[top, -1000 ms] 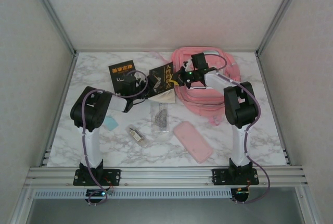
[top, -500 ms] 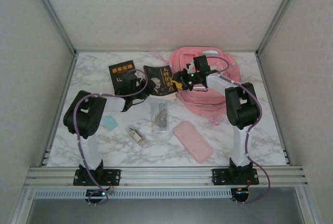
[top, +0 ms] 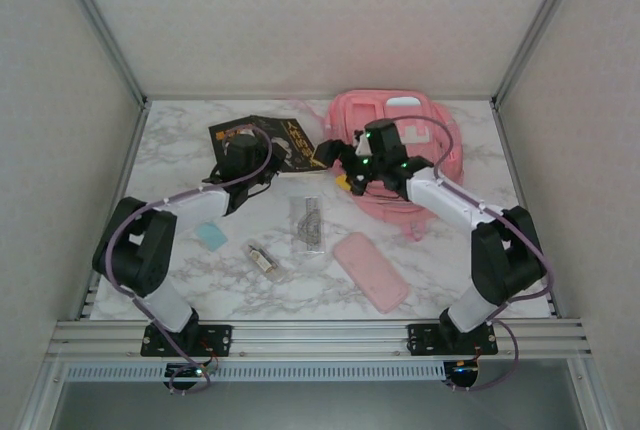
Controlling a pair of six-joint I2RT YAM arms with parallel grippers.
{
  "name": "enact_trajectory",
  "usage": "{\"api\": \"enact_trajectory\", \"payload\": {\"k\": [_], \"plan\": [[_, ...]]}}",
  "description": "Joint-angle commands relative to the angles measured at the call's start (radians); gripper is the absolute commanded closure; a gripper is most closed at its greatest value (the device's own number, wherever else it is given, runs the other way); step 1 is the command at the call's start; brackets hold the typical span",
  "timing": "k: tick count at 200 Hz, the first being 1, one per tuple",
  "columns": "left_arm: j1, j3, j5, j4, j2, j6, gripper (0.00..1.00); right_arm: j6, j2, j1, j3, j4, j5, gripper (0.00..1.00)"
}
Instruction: Pack the student bag
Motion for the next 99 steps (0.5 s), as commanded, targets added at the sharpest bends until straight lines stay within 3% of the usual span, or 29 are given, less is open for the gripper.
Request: {"api": "enact_trajectory", "payload": {"k": [1,52,99], "plan": [[-0.050,-0.019,-0.155,0.064,-0.103,-0.058,1.00,0.201,-0.020,0.064,-0.088,0.170,0.071,0.01],[-0.122,-0.094,-0.289,0.058,-0.228,-0.148,1.00,0.432,-0.008,0.136,-0.160,0.504,0.178,0.01],[-0.137,-0.184,-0.297,0.095,-0.296,-0.243,1.00,0.572,0.136,0.140,-0.156,0.756,0.168,0.04]]}}
